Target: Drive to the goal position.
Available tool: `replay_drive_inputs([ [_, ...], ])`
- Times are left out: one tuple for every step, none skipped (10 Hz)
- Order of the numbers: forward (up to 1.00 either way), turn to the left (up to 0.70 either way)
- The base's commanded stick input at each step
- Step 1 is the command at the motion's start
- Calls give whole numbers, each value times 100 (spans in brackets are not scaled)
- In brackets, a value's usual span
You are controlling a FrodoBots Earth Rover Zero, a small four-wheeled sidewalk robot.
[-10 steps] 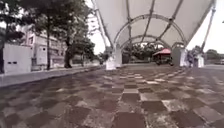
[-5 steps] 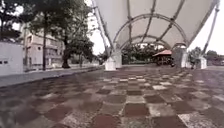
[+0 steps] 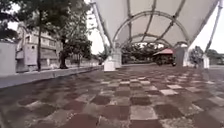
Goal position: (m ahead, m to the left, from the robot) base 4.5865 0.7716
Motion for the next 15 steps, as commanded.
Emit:
replay_drive_inputs([
  [100, -22],
  [100, -25],
  [100, -24],
  [100, -19],
  [100, -8],
  [100, 0],
  [100, 0],
  [100, 0],
  [100, 0],
  [100, 0],
  [100, 0],
  [100, 0],
  [100, 0],
  [100, 0],
  [100, 0],
])
